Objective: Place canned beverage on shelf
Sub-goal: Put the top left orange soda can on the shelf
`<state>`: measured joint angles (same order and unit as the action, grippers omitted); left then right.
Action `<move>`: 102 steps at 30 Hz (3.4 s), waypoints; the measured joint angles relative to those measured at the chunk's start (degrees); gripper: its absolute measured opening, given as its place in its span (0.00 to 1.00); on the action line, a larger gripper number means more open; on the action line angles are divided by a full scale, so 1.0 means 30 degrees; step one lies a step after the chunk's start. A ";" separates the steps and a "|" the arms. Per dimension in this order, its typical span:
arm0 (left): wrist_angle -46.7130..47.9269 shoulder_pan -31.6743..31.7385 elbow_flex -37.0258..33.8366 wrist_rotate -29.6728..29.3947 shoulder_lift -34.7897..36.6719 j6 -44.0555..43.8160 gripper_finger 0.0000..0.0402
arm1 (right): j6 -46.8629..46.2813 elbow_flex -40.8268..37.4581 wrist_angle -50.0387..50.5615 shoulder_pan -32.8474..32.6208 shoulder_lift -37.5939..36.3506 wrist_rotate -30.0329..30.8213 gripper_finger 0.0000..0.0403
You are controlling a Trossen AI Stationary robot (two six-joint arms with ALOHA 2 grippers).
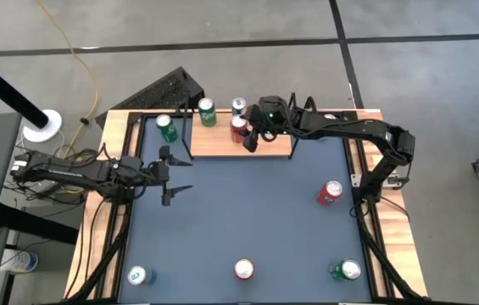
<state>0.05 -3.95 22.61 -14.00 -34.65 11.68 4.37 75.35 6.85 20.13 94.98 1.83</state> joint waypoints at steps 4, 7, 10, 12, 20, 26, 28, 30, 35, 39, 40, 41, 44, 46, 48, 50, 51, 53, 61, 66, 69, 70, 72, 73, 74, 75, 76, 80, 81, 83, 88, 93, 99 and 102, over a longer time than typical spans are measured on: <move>-0.0272 0.0000 0.0000 -0.0129 0.0174 -0.0282 0.79 | -0.0297 0.0000 -0.0203 0.0832 0.0003 -0.0149 0.63; -0.0349 0.0000 0.0000 -0.0129 0.0225 -0.0276 0.79 | -0.1505 0.0000 -0.0308 0.2013 0.0333 -0.0339 0.63; -0.0372 0.0006 0.0000 -0.0129 0.0211 -0.0220 0.79 | -0.1970 -0.0011 -0.0456 0.2807 0.0780 -0.1070 0.63; -0.0363 0.0000 0.0000 -0.0126 0.0229 -0.0192 0.79 | -0.1992 0.0028 -0.0663 0.2969 0.1207 -0.1634 0.63; -0.0364 0.0022 0.0000 -0.0275 0.0232 -0.0109 0.79 | -0.1962 0.0957 -0.1177 0.2947 0.2909 -0.2269 0.63; -0.0349 0.0022 0.0000 -0.0322 0.0232 0.0021 0.79 | -0.1722 0.1197 -0.0512 0.2653 0.3116 -0.2694 0.63; -0.0356 0.0022 0.0000 -0.0437 0.0232 0.0075 0.79 | -0.1374 0.1210 -0.0325 0.2560 0.3104 -0.2701 0.64; -0.0356 0.0022 0.0000 -0.0574 0.0232 0.0085 0.79 | -0.1048 0.1217 -0.0204 0.2513 0.3104 -0.2770 0.65; -0.0356 0.0022 0.0007 -0.0596 0.0232 0.0090 0.79 | -0.0844 0.1496 0.0201 0.2460 0.3104 -0.3135 0.71; -0.0349 0.0022 0.0007 -0.0596 0.0232 0.0090 0.79 | -0.0797 0.1936 0.0476 0.2417 0.3089 -0.3165 0.78; -0.0349 0.0022 0.0007 -0.0596 0.0232 0.0090 0.79 | -0.0794 0.2019 0.0605 0.2411 0.3089 -0.3172 0.79; -0.0349 0.0022 0.0007 -0.0603 0.0232 0.0090 0.79 | -0.0797 0.2071 0.0701 0.2409 0.3089 -0.3165 0.81; -0.0349 0.0022 0.0015 -0.0603 0.0232 0.0091 0.79 | -0.0789 0.2091 0.1105 0.2409 0.3089 -0.3139 0.84; -0.0349 0.0022 0.0015 -0.0603 0.0232 0.0097 0.79 | -0.0782 0.2091 0.1544 0.2407 0.3089 -0.2806 0.84; -0.0342 0.0022 0.0015 -0.0603 0.0232 0.0097 0.79 | -0.0734 0.2091 0.1796 0.2334 0.3089 -0.2579 0.84; -0.0342 0.0022 0.0015 -0.0603 0.0232 0.0097 0.79 | -0.0724 0.2091 0.1829 0.2307 0.3097 -0.2502 0.84; -0.0342 0.0022 0.0015 -0.0603 0.0232 0.0097 0.79 | -0.0724 0.2091 0.1796 0.2267 0.3177 -0.2502 0.85; -0.0342 0.0022 0.0015 -0.0606 0.0232 0.0097 0.79 | -0.0730 0.2113 0.1517 0.2159 0.3452 -0.2496 0.85; -0.0211 0.0022 0.0029 -0.0607 0.0225 0.0101 0.79 | -0.0494 0.2105 0.1481 0.1673 0.4311 -0.0548 0.84; -0.0173 0.0022 0.0029 -0.0596 0.0232 0.0103 0.79 | -0.0522 0.2091 0.1669 0.1387 0.4230 0.0069 0.78; -0.0170 0.0022 0.0029 -0.0585 0.0228 0.0094 0.79 | -0.0816 0.2091 0.1705 0.1265 0.4218 0.0455 0.73; -0.0167 0.0027 0.0029 -0.0581 0.0232 0.0084 0.79 | -0.0881 0.2091 0.1705 0.1293 0.4211 0.0463 0.72; -0.0167 0.0025 0.0029 -0.0584 0.0229 0.0083 0.79 | -0.0913 0.2095 0.1826 0.1308 0.4211 0.0456 0.70; -0.0167 0.0022 0.0029 -0.0581 0.0232 0.0083 0.79 | -0.0913 0.2109 0.1956 0.1312 0.4180 0.0449 0.69; -0.0147 0.0022 0.0029 -0.0581 0.0232 0.0083 0.79 | -0.0933 0.2113 0.2230 0.1316 0.4086 0.0452 0.69; -0.0128 0.0022 0.0029 -0.0586 0.0230 0.0075 0.79 | -0.0931 0.2113 0.2576 0.1316 0.3971 0.0456 0.69; -0.0123 0.0022 0.0029 -0.0588 0.0232 0.0075 0.79 | -0.0894 0.2113 0.2933 0.1316 0.3869 0.0456 0.69; -0.0057 0.0022 0.0029 -0.0589 0.0232 0.0045 0.79 | -0.0732 0.2075 0.4461 0.1316 0.3062 0.0619 0.69; 0.0033 0.0022 0.0029 -0.0589 0.0232 0.0003 0.79 | -0.0727 0.2054 0.4943 0.1300 0.2756 0.0877 0.69; 0.0274 0.0022 0.0029 -0.0596 0.0230 -0.0122 0.79 | -0.0731 0.2040 0.5662 0.1294 0.2128 0.1455 0.68; 0.0571 0.0022 0.0029 -0.0596 0.0225 -0.0231 0.79 | -0.0953 0.0867 0.5810 0.1484 0.0044 0.3455 0.68; 0.0536 0.0026 0.0029 -0.0603 0.0225 -0.0257 0.79 | -0.2221 -0.1183 0.4194 0.2674 -0.1543 0.4397 0.68; -0.0013 0.0022 0.0029 -0.0610 0.0232 -0.0136 0.79 | -0.3818 -0.1503 0.3459 0.3609 -0.1388 0.5939 0.68; 0.0042 0.0025 0.0029 -0.0612 0.0225 -0.0136 0.79 | -0.4192 -0.1545 0.3519 0.3603 -0.0627 0.7035 0.68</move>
<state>0.18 -3.87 22.70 -15.84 -33.98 11.27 -8.21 70.72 17.41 30.94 93.10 22.94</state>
